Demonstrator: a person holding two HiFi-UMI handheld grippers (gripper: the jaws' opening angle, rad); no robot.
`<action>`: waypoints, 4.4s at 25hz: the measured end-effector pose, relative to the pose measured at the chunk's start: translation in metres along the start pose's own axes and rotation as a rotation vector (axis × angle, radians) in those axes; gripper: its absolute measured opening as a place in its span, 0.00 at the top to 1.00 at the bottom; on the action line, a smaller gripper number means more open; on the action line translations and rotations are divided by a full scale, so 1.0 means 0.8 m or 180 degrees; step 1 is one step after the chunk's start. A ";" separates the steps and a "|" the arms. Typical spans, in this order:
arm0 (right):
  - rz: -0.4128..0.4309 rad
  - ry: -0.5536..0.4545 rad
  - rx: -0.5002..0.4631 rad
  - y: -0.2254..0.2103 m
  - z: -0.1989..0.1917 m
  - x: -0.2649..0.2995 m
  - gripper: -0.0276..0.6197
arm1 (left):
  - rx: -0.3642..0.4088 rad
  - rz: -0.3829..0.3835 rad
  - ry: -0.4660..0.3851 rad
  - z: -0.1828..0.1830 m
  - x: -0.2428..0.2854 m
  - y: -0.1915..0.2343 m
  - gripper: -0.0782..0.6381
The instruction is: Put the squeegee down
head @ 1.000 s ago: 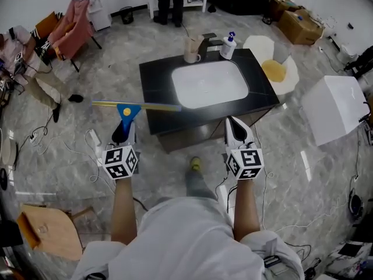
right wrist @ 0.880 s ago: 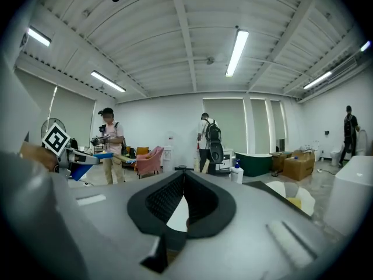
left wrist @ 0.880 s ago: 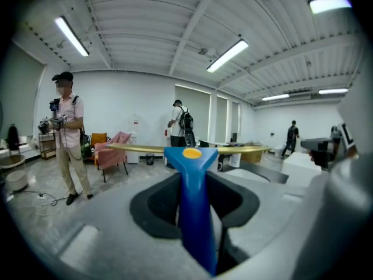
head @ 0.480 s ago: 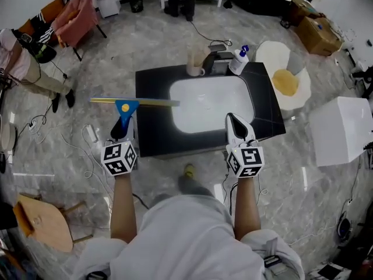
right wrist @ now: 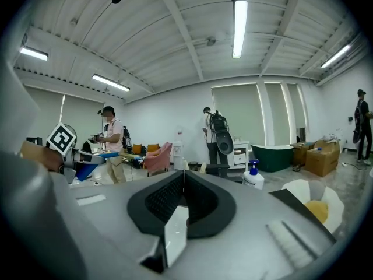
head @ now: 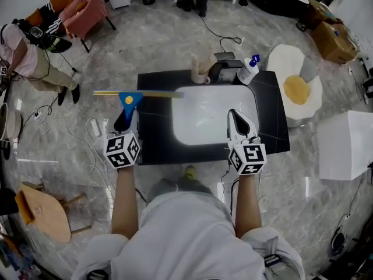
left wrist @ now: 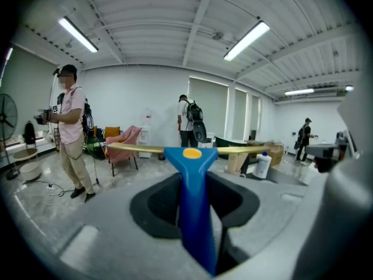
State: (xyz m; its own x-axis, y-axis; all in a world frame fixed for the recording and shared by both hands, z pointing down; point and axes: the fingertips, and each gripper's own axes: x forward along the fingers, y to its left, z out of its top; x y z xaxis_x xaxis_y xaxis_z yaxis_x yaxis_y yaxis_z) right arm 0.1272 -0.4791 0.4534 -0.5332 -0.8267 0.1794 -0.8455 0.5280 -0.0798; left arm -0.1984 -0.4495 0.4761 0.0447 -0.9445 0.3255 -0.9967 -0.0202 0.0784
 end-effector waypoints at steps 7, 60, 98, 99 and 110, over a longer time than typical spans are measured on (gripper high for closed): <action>0.0013 -0.0035 0.0003 -0.012 0.015 0.027 0.95 | -0.0039 0.0050 -0.0020 0.022 0.030 0.003 0.71; -0.0168 0.0234 0.0061 -0.054 -0.036 0.137 0.95 | -0.0526 0.0276 0.1343 -0.174 0.298 0.047 0.70; -0.0074 0.0090 0.0101 -0.004 -0.011 0.098 0.95 | -0.0173 0.0040 0.0903 -0.101 0.212 0.035 0.65; -0.0062 0.0079 0.0096 0.000 -0.008 0.094 0.95 | -0.0163 0.0049 0.0861 -0.094 0.203 0.036 0.66; 0.0054 -0.0047 0.0077 0.031 0.014 0.050 0.95 | 0.0033 0.0114 0.0414 -0.029 0.104 0.032 0.73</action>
State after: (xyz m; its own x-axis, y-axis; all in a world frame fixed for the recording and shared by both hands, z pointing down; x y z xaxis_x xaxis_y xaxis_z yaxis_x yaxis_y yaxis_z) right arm 0.0843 -0.5011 0.4473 -0.5478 -0.8205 0.1634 -0.8366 0.5374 -0.1064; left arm -0.2187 -0.5211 0.5274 0.0168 -0.8942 0.4474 -0.9984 0.0089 0.0552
